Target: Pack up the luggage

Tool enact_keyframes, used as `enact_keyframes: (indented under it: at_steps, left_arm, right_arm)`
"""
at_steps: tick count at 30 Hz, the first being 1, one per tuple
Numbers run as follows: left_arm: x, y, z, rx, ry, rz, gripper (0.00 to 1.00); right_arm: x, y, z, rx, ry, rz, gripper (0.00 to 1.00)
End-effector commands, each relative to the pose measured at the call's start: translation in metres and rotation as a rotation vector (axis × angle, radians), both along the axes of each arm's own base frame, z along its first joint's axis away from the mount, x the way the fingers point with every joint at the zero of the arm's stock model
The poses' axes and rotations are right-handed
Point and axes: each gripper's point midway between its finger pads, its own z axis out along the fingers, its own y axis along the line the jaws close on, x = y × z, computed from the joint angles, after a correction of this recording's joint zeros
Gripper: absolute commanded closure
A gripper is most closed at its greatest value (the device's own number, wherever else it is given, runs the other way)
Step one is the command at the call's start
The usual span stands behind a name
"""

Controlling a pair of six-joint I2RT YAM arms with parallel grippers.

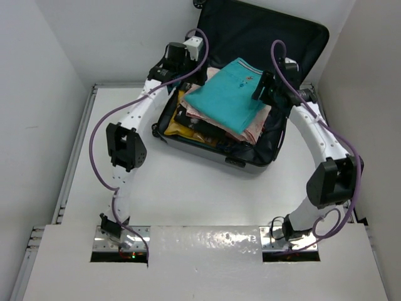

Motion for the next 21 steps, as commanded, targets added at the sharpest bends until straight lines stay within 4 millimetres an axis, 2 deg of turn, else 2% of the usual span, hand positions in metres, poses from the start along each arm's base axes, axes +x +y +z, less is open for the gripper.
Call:
enact_keyframes:
  at_steps: [1, 3, 4, 5, 6, 7, 9, 10, 12, 14, 15, 16, 17, 18, 19, 20, 21]
  left_arm:
    - [0.011, 0.027, 0.056, 0.017, -0.155, 0.089, 0.17]
    - [0.009, 0.03, 0.066, 0.012, -0.169, 0.086, 0.17]
    - [0.007, 0.037, 0.077, 0.004, -0.183, 0.093, 0.17]
    - [0.005, 0.039, 0.083, -0.001, -0.19, 0.092, 0.16]
    - [0.0, 0.041, 0.095, -0.015, -0.204, 0.083, 0.16]
    - [-0.001, 0.048, 0.099, -0.016, -0.205, 0.086, 0.16]
    - [-0.007, 0.058, 0.121, -0.027, -0.233, 0.084, 0.15]
    - [-0.008, 0.071, 0.124, -0.021, -0.226, 0.098, 0.15]
    - [-0.012, 0.098, 0.139, -0.017, -0.242, 0.128, 0.15]
    - [-0.018, 0.115, 0.135, -0.013, -0.208, 0.127, 0.15]
    - [-0.023, 0.134, 0.142, -0.013, -0.209, 0.142, 0.15]
    - [-0.026, 0.142, 0.139, -0.01, -0.195, 0.143, 0.15]
    - [-0.029, 0.149, 0.127, 0.013, -0.167, 0.14, 0.15]
    - [-0.035, 0.164, 0.128, 0.033, -0.162, 0.159, 0.15]
    - [-0.037, 0.17, 0.121, 0.053, -0.142, 0.166, 0.15]
    - [-0.04, 0.181, 0.117, 0.073, -0.124, 0.187, 0.15]
    - [-0.041, 0.185, 0.115, 0.076, -0.113, 0.193, 0.15]
  right_arm:
    - [0.015, -0.015, 0.038, -0.152, -0.093, 0.019, 0.33]
    - [0.024, -0.016, 0.064, -0.214, -0.151, 0.067, 0.32]
    - [0.026, -0.018, 0.065, -0.232, -0.135, 0.071, 0.31]
    - [0.031, -0.019, 0.093, -0.242, -0.187, 0.068, 0.28]
    - [0.031, -0.025, 0.101, -0.272, -0.189, 0.052, 0.25]
    - [0.037, -0.027, 0.129, -0.274, -0.246, 0.039, 0.23]
    - [0.041, -0.038, 0.157, -0.301, -0.301, 0.022, 0.22]
    - [0.044, -0.042, 0.188, -0.309, -0.374, 0.01, 0.22]
    - [0.05, -0.052, 0.221, -0.386, -0.473, -0.002, 0.22]
    - [0.053, -0.068, 0.236, -0.5, -0.522, -0.019, 0.22]
    - [0.057, -0.075, 0.25, -0.535, -0.586, -0.052, 0.21]
    - [0.062, -0.083, 0.233, -0.575, -0.558, -0.063, 0.19]
    - [0.061, -0.107, 0.236, -0.603, -0.562, -0.128, 0.17]
    - [0.063, -0.12, 0.237, -0.593, -0.575, -0.166, 0.17]
    - [0.065, -0.134, 0.231, -0.559, -0.562, -0.196, 0.17]
    - [0.068, -0.165, 0.217, -0.456, -0.536, -0.26, 0.19]
    - [0.068, -0.175, 0.213, -0.407, -0.533, -0.279, 0.19]
